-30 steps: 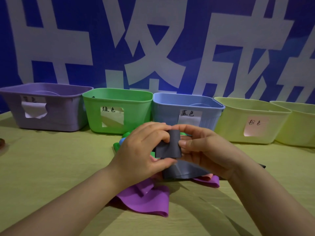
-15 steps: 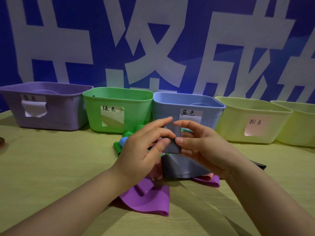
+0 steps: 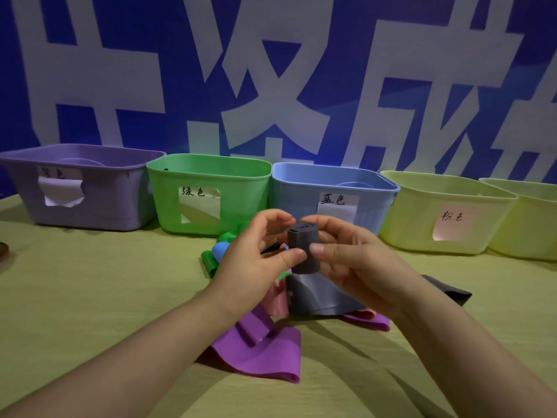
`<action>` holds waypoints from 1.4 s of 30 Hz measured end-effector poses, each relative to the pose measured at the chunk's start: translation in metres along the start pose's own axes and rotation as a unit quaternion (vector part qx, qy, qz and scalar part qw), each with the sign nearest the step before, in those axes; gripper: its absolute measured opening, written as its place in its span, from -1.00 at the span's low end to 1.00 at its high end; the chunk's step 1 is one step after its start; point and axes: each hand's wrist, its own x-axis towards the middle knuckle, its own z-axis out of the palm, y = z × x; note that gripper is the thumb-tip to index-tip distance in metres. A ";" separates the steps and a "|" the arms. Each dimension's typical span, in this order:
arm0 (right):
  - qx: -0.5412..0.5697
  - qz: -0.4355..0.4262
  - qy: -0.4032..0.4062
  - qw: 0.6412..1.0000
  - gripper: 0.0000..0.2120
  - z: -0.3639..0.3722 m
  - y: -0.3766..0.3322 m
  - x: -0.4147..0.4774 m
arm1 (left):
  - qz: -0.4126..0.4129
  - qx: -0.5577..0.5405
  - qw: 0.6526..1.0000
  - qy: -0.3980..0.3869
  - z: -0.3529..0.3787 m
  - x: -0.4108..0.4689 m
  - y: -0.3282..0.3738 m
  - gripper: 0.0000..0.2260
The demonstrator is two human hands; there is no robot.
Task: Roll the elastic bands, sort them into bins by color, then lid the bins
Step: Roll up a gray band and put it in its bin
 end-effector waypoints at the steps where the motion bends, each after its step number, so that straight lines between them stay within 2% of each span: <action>1: -0.008 -0.008 0.005 1.000 -0.62 0.002 0.002 0.000 | -0.008 -0.005 1.000 -0.004 0.001 -0.001 0.001 -0.65; 6: -0.066 -0.062 0.052 0.995 -0.68 0.008 0.006 0.002 | -0.061 -0.055 0.996 -0.032 0.003 -0.002 0.000 -0.66; 9: -0.093 -0.072 0.038 0.992 -0.73 0.008 0.002 0.000 | -0.118 -0.168 0.978 -0.046 0.006 -0.002 0.000 -0.61; 13: -0.146 -0.094 0.039 0.984 -0.77 0.009 -0.003 -0.003 | -0.104 -0.242 0.964 -0.037 0.014 -0.003 0.002 -0.68; 15: -0.221 -0.117 0.062 0.966 -0.81 0.009 -0.002 -0.003 | -0.072 -0.203 0.976 -0.021 0.015 -0.003 0.002 -0.71; 19: -0.373 -0.170 0.093 0.907 -0.81 0.011 0.002 -0.002 | -0.006 -0.055 0.998 0.002 0.007 0.000 0.004 -0.74; 21: -0.450 -0.209 0.103 0.862 -0.80 0.010 0.000 -0.003 | 0.014 0.004 1.000 0.010 0.003 0.000 0.005 -0.77; 23: -0.526 -0.249 0.112 0.805 -0.66 0.005 -0.002 -0.002 | 0.028 0.061 0.998 0.019 0.000 0.000 0.006 -0.80; 24: -0.539 -0.244 0.116 0.798 -0.64 0.004 -0.004 -0.002 | 0.032 0.083 0.996 0.020 -0.001 0.000 0.007 -0.80; 28: -0.538 -0.212 0.123 0.807 -0.70 0.002 -0.009 -0.005 | 0.044 0.124 0.991 0.012 -0.002 0.000 0.011 -0.77; 33: -0.539 -0.209 0.143 0.803 -0.77 0.000 -0.016 -0.010 | 0.046 0.105 0.993 0.006 0.006 -0.001 0.015 -0.77; 36: -0.532 -0.215 0.154 0.804 -0.83 -0.001 -0.019 -0.011 | 0.032 0.082 0.996 -0.006 0.010 0.002 0.013 -0.71; 40: -0.441 -0.213 0.203 0.848 -0.89 -0.007 -0.027 -0.011 | -0.004 -0.012 1.000 -0.013 0.018 0.015 0.021 -0.68; 42: -0.396 -0.214 0.228 0.863 -0.90 -0.012 -0.037 -0.013 | -0.005 -0.055 0.998 -0.025 0.028 0.026 0.030 -0.74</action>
